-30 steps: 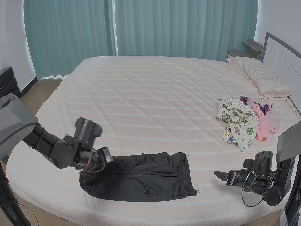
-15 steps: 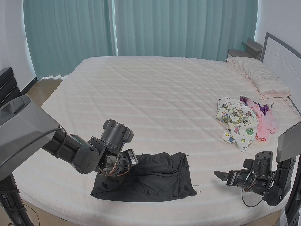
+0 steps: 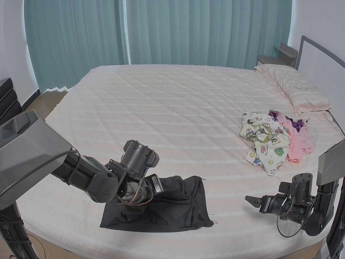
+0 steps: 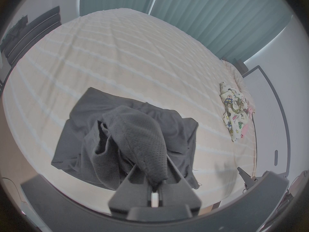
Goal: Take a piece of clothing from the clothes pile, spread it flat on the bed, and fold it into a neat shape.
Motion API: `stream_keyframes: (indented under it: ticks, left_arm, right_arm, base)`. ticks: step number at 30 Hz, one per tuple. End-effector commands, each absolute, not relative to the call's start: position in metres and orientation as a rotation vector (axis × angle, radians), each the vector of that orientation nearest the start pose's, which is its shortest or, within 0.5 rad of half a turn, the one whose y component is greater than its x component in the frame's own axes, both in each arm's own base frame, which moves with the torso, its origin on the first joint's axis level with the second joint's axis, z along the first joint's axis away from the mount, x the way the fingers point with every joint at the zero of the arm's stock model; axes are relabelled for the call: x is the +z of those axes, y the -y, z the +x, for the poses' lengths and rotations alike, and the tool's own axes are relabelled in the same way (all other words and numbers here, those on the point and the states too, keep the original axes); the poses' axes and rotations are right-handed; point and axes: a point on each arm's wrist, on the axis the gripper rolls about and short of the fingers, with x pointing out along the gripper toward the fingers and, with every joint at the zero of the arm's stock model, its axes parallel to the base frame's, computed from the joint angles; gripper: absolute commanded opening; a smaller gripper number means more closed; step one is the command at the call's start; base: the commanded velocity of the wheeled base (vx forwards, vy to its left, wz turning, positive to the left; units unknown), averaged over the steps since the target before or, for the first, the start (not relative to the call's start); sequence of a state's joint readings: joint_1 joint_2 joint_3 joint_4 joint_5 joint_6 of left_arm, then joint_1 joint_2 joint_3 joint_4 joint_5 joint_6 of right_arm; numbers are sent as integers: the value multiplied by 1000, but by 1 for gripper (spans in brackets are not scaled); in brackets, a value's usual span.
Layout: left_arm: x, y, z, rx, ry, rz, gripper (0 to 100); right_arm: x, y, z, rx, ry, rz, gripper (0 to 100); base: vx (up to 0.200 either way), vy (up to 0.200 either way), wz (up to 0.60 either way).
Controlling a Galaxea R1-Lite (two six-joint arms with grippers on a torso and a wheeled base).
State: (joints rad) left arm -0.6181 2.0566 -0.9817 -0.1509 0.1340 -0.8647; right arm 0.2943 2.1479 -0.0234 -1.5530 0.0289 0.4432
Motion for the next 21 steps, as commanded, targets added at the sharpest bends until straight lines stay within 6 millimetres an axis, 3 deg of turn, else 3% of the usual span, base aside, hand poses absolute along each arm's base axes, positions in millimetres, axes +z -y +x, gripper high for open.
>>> stream_keyframes:
  ticks: [1, 9, 21]
  left_arm:
    - [67, 204, 287, -53, -981, -451, 0]
    - [68, 213, 284, -71, -981, -461, 0]
    - [57, 217, 287, -60, -1002, -471, 0]
  right_arm:
    - [9, -66, 213, 188, -615, 353, 100]
    - [9, -66, 213, 188, -615, 353, 100]
    - [8, -66, 213, 187, -619, 353, 100]
  base:
    - [0, -200, 0]
    - [0, -200, 0]
    - [0, 0, 0]
